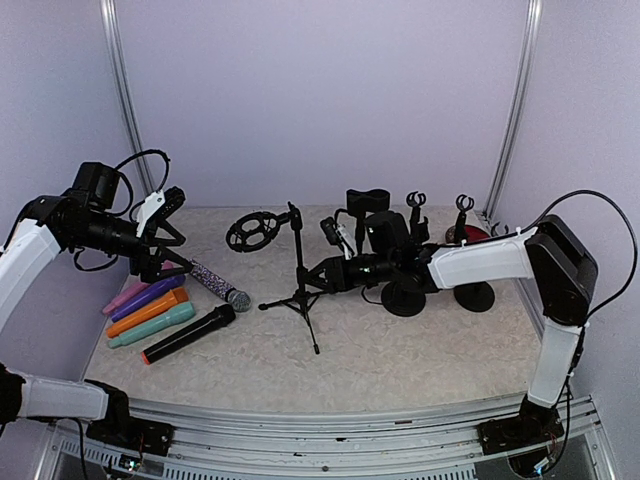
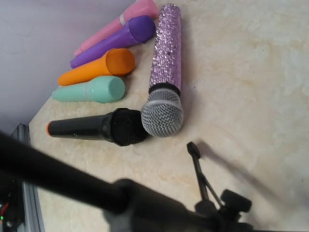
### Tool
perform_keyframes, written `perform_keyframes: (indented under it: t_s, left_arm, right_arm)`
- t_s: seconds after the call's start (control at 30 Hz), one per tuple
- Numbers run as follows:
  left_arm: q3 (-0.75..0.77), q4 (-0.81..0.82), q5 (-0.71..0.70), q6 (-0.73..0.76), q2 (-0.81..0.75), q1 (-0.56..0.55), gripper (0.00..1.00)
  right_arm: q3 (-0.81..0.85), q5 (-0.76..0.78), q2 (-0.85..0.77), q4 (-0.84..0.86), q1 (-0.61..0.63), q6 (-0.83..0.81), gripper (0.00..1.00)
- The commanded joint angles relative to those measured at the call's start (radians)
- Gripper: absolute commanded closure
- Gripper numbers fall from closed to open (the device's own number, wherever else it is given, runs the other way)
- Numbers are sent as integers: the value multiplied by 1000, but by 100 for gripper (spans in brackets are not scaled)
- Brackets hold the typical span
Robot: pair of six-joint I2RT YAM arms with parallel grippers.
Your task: Remove the microphone from the stand
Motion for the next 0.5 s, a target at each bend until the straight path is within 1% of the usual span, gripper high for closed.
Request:
perform_keyframes:
  t_s: [0.0,0.27,0.33,0.47]
  left_arm:
    - [20,-16,6,13,-16,6,20]
    - [20,-14,8,14,-13,6,20]
    - [20,-14,9,12,-13,6,20]
    - [23,-16,9,11,-13,7,20]
  right_arm:
    - [31,-13,17,41,2,14,70]
    - [9,9,-3,13,3,-11,98]
    - [11,36,-6,-17,7,-32,100]
    - [44,137,-11,-128,36,-163,100]
